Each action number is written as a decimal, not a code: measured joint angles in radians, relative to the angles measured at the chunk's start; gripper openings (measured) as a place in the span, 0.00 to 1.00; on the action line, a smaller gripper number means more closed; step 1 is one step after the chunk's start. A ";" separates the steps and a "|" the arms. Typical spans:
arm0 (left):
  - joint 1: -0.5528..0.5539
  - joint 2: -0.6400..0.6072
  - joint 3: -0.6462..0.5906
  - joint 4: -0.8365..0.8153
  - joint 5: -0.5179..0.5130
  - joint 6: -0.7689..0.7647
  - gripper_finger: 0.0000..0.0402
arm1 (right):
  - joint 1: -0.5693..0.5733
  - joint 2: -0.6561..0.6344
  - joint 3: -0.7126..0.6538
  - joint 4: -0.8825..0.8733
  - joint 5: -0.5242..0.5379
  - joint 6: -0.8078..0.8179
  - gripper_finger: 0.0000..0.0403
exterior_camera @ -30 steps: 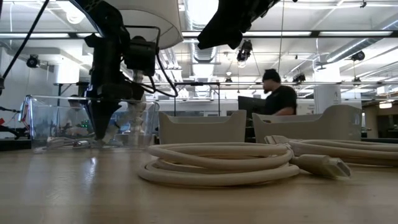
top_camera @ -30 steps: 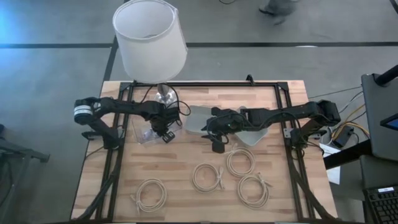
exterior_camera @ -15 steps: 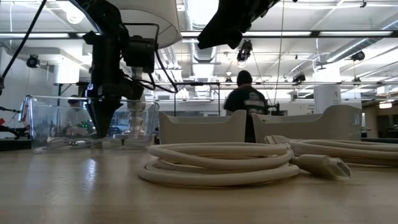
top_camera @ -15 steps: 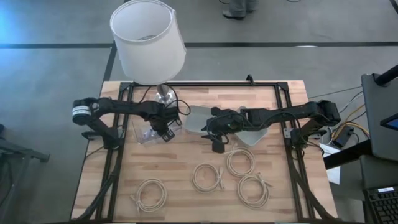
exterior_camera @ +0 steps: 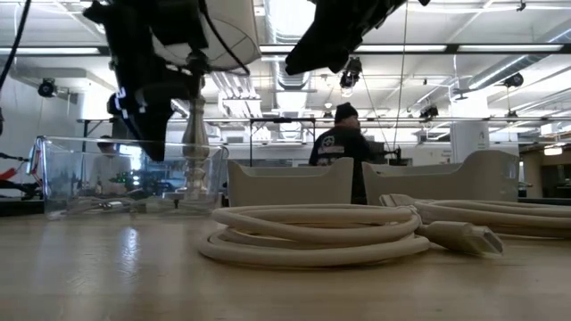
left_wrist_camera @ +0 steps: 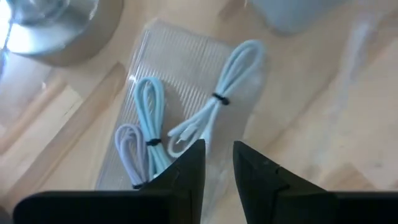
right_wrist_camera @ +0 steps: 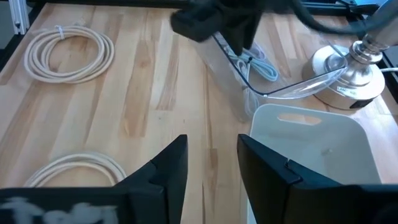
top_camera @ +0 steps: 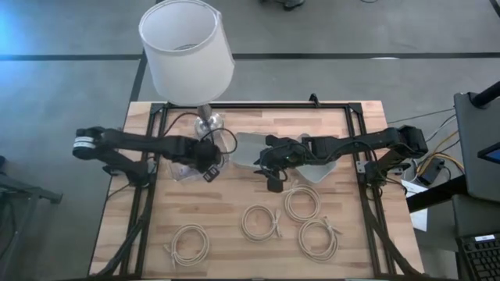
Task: Pick & Place USB Port
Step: Put the brown hdmi cable into the left light brown bin
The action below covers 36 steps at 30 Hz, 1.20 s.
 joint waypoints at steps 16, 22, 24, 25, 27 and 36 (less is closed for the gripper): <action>-0.452 -0.107 0.000 0.093 -0.245 -0.088 0.21 | 0.000 0.000 -0.030 0.006 0.000 0.012 0.33; -0.569 -0.082 0.000 0.119 -0.284 -0.087 0.21 | 0.000 0.000 -0.053 0.008 0.000 0.027 0.31; -0.597 -0.074 0.000 0.128 -0.312 -0.087 0.21 | 0.000 0.000 -0.064 0.011 -0.001 0.051 0.31; -0.610 -0.071 0.000 0.132 -0.323 -0.087 0.21 | 0.001 0.000 -0.072 0.011 -0.002 0.079 0.30; -0.630 -0.065 0.000 0.131 -0.339 -0.087 0.21 | 0.003 0.000 -0.095 0.010 -0.004 0.152 0.29; -0.658 -0.062 -0.042 0.159 -0.346 -0.087 0.21 | 0.014 0.000 -0.183 0.025 -0.088 0.211 0.26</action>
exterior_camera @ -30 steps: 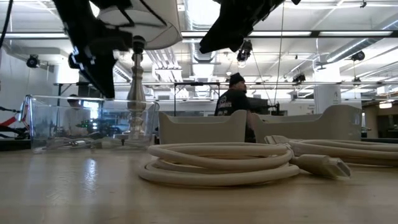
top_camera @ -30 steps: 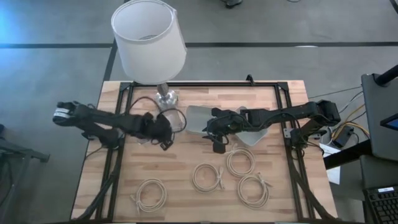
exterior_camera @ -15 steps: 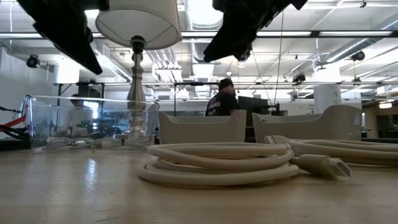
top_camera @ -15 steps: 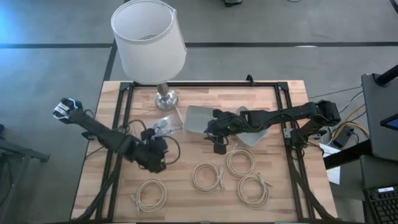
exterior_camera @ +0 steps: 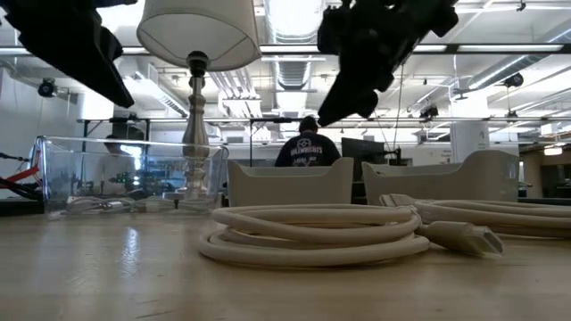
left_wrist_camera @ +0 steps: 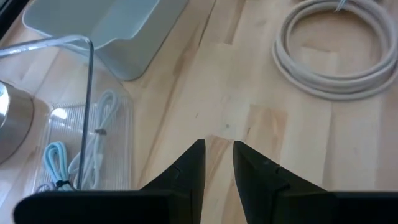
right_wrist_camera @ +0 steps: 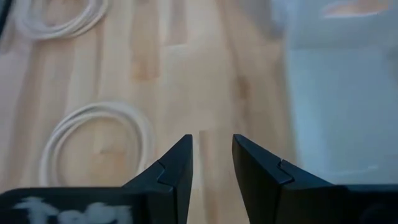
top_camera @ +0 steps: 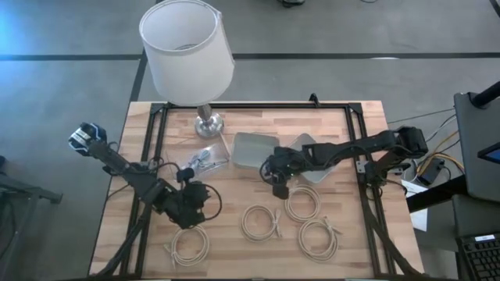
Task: Pick & Place USB Port
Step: Put the brown hdmi cable into the left light brown bin
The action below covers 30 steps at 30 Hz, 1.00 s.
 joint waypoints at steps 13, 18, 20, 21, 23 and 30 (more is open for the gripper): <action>0.000 0.000 -0.038 0.015 0.001 -0.004 0.21 | 0.130 0.042 -0.087 0.168 -0.029 0.122 0.25; 0.000 0.000 -0.026 0.036 0.014 0.002 0.21 | 0.156 0.156 -0.028 0.166 -0.027 0.114 0.25; 0.000 0.000 -0.024 0.035 0.016 0.011 0.21 | 0.163 0.201 -0.002 0.151 -0.031 0.112 0.25; 0.000 0.000 -0.024 0.038 0.016 0.016 0.21 | 0.164 0.222 0.016 0.143 -0.046 0.113 0.24; 0.000 0.000 -0.024 0.035 0.017 0.028 0.21 | 0.167 0.258 0.049 0.129 -0.074 0.112 0.24; 0.000 0.000 -0.025 0.034 0.026 0.059 0.21 | 0.174 0.363 0.173 -0.063 -0.039 0.108 0.24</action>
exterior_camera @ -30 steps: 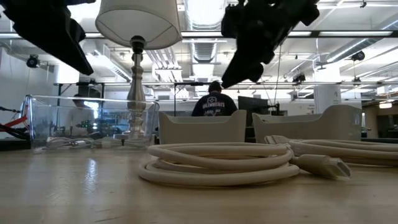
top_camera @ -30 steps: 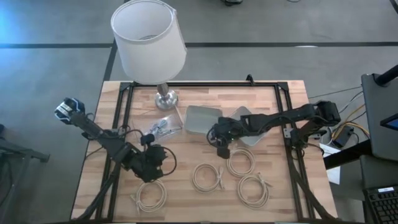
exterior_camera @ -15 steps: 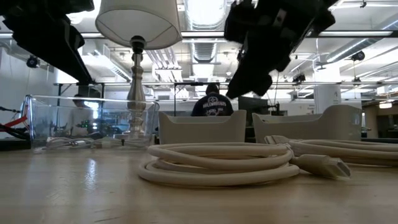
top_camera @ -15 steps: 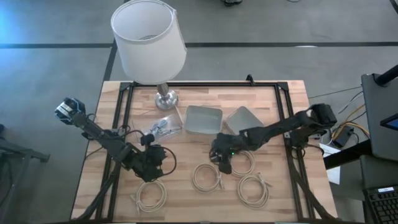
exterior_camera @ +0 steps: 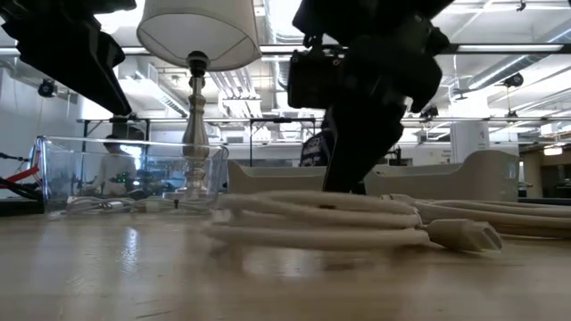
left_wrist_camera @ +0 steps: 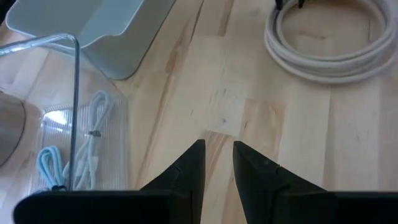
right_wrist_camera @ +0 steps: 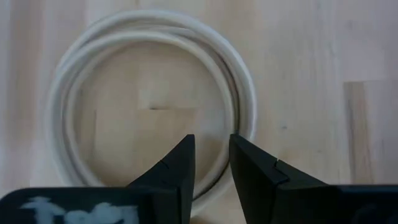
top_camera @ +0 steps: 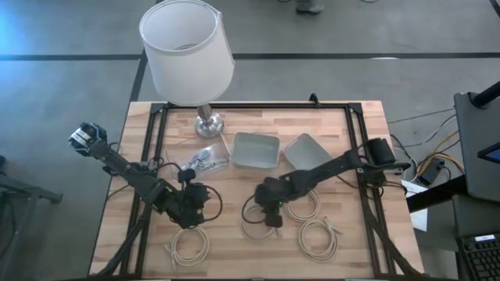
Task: Pick & Place USB Port
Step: Put the brown hdmi cable into the left light brown bin
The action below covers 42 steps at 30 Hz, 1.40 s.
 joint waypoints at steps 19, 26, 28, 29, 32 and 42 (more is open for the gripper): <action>0.000 -0.001 -0.009 0.000 -0.001 0.028 0.21 | 0.054 0.072 0.220 -0.204 0.039 -0.043 0.23; 0.000 -0.001 -0.009 0.001 -0.002 0.028 0.21 | 0.043 0.065 0.214 -0.210 0.084 -0.053 0.23; 0.000 -0.001 -0.009 0.001 -0.002 0.028 0.21 | 0.037 0.075 0.201 -0.210 0.083 -0.052 0.23; 0.000 -0.001 -0.009 0.001 -0.002 0.028 0.21 | 0.034 0.078 0.192 -0.215 0.083 -0.051 0.23; 0.000 -0.001 -0.009 0.002 -0.002 0.027 0.21 | 0.034 0.080 0.177 -0.212 0.084 -0.024 0.23; 0.000 -0.002 -0.009 0.002 -0.002 0.023 0.21 | 0.036 0.079 0.122 -0.165 0.103 0.079 0.23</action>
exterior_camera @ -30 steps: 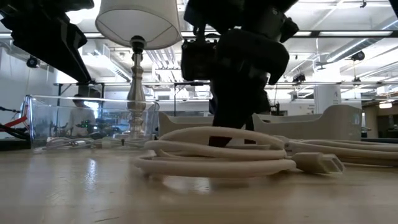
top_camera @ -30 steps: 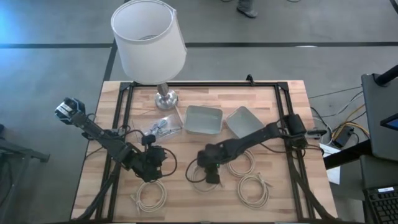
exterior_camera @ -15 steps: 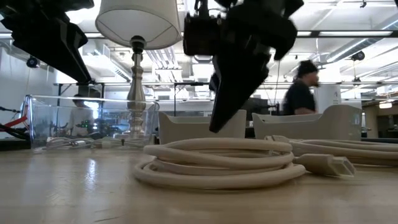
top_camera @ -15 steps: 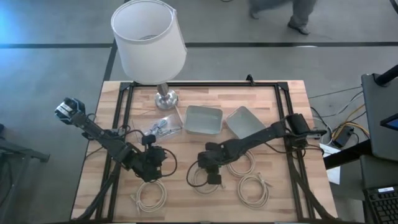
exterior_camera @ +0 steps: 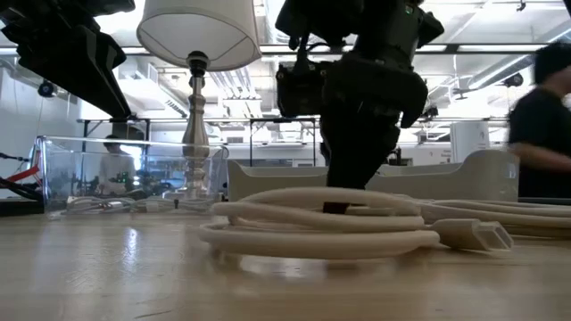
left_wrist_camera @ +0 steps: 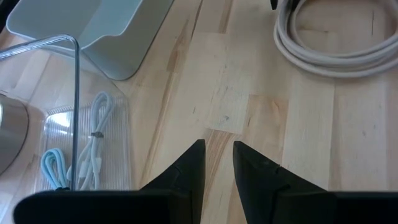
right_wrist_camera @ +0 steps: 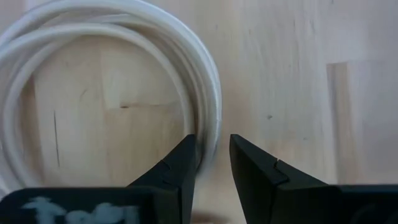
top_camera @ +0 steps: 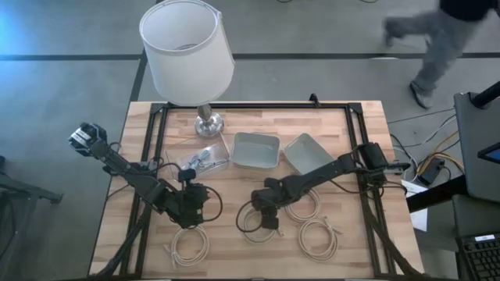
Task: Pick & Place USB Port
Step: Put the brown hdmi cable into the left light brown bin
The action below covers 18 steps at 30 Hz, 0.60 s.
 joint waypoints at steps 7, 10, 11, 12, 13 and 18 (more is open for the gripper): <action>0.000 0.000 0.000 0.000 0.000 0.002 0.21 | 0.000 -0.003 -0.057 0.106 -0.001 0.048 0.23; 0.000 0.000 0.000 0.000 0.000 0.002 0.21 | 0.000 -0.003 -0.061 0.122 -0.002 0.047 0.19; 0.000 0.000 0.000 0.000 0.000 0.002 0.21 | 0.000 -0.003 -0.061 0.123 -0.003 0.047 0.17; 0.000 0.000 0.000 0.000 0.000 0.002 0.21 | 0.000 -0.003 -0.061 0.125 -0.003 0.047 0.15; 0.000 0.000 0.000 0.000 0.000 0.002 0.21 | 0.000 -0.003 -0.061 0.125 -0.002 0.046 0.12; 0.000 0.000 0.000 0.000 0.000 0.003 0.21 | 0.001 -0.003 -0.061 0.139 0.031 0.029 0.04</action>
